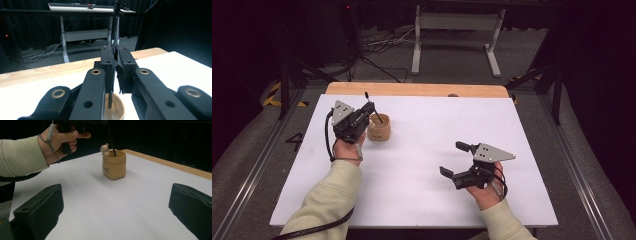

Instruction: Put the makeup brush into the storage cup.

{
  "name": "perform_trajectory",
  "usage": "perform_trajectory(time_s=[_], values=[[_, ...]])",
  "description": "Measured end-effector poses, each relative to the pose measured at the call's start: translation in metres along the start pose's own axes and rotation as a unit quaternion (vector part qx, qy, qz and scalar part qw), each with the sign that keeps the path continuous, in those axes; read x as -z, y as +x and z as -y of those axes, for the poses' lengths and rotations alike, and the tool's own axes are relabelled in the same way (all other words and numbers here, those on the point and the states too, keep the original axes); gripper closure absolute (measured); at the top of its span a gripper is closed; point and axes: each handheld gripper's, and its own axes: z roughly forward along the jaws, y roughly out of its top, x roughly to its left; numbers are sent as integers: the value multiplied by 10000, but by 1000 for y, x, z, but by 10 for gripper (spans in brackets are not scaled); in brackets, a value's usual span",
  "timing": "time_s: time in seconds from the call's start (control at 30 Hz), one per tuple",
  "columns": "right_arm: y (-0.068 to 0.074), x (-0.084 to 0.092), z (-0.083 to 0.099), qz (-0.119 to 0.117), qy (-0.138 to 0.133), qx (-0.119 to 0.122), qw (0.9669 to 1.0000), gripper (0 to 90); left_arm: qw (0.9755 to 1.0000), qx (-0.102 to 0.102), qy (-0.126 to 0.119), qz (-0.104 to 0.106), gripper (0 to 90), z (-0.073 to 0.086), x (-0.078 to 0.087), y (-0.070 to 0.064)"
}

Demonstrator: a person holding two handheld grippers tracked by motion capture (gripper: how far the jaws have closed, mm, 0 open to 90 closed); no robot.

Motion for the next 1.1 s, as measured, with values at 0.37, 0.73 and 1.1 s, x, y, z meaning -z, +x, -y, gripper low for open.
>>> perform_trajectory(time_s=[0.37,0.73,1.1], values=[[0,-1,2,-34,45,-23,10000,2,9997,82,232,-11,833,12,-9,5],[0,-2,3,-43,109,-39,9999,2,9993,125,339,31,839,18,-11,8],[-3,-2,2,-68,106,-39,9999,2,9990,187,324,240,606,20,-8,8]])
